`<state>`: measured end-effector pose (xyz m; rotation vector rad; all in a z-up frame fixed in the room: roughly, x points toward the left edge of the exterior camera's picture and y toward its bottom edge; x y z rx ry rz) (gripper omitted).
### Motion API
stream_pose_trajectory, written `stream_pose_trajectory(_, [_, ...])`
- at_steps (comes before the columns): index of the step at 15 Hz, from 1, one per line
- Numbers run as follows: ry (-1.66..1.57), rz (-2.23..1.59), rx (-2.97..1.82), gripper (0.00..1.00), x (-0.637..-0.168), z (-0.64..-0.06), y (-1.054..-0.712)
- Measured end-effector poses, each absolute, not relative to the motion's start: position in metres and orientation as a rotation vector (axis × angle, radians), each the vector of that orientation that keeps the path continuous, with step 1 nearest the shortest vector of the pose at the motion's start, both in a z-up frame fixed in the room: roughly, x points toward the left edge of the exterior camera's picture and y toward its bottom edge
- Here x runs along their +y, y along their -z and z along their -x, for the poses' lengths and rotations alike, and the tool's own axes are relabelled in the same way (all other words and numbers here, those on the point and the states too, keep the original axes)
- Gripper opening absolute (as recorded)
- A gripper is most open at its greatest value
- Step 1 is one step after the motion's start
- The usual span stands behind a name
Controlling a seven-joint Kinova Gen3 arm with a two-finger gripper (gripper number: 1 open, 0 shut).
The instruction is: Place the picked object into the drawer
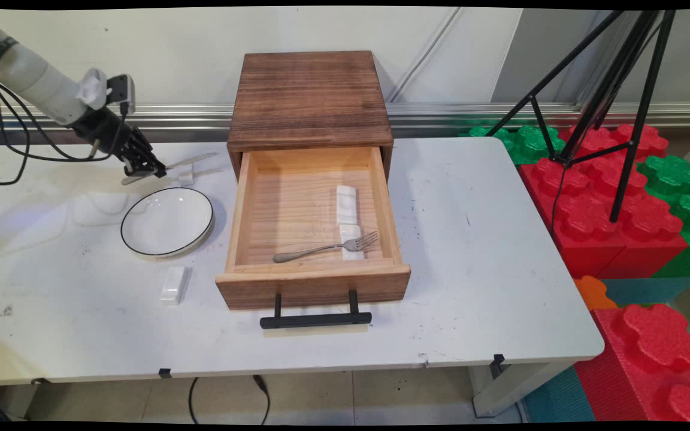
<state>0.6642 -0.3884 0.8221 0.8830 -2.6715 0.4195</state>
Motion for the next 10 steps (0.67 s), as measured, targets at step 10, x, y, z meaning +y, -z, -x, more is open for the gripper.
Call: stream_pose_trajectory(10, [-0.448,-0.666,-2.581,0.0,-0.347,-0.631,-0.892])
